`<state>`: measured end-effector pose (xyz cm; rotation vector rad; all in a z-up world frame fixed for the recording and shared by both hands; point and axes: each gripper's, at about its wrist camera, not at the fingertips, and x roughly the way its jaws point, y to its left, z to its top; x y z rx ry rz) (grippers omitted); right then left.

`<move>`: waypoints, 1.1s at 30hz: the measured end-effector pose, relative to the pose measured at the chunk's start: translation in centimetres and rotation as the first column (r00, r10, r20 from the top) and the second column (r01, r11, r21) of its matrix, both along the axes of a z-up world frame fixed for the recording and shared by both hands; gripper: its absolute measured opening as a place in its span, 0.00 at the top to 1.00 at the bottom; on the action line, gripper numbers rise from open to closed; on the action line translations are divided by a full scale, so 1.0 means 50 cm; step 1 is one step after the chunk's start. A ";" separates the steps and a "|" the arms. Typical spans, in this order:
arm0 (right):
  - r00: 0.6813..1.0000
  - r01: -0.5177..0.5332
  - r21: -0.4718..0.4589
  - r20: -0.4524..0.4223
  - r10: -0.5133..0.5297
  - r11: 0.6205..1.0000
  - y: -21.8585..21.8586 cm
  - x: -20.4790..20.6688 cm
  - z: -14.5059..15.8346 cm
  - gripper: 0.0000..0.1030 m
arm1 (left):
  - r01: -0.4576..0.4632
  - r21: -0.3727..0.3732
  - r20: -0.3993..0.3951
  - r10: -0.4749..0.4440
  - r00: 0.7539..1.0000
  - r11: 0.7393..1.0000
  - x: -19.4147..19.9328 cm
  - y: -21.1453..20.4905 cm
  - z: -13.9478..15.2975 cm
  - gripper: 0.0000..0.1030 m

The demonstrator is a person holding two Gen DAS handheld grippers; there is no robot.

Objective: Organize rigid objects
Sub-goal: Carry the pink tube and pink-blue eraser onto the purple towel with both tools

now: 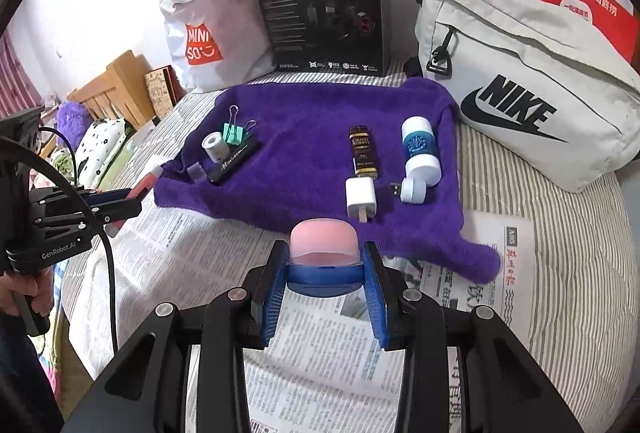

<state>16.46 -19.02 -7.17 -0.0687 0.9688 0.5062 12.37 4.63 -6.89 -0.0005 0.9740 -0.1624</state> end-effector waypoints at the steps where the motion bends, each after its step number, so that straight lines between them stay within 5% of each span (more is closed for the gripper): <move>1: 1.000 0.000 -0.002 0.000 0.000 1.000 0.002 0.007 0.000 0.65 | 0.002 -0.001 0.000 -0.002 1.000 1.000 0.005 -0.001 0.001 0.84; 33: 0.999 -0.031 -0.008 -0.016 0.031 0.999 0.075 0.210 -0.042 0.65 | 0.047 -0.001 -0.034 -0.047 0.998 0.999 0.203 -0.002 -0.019 0.84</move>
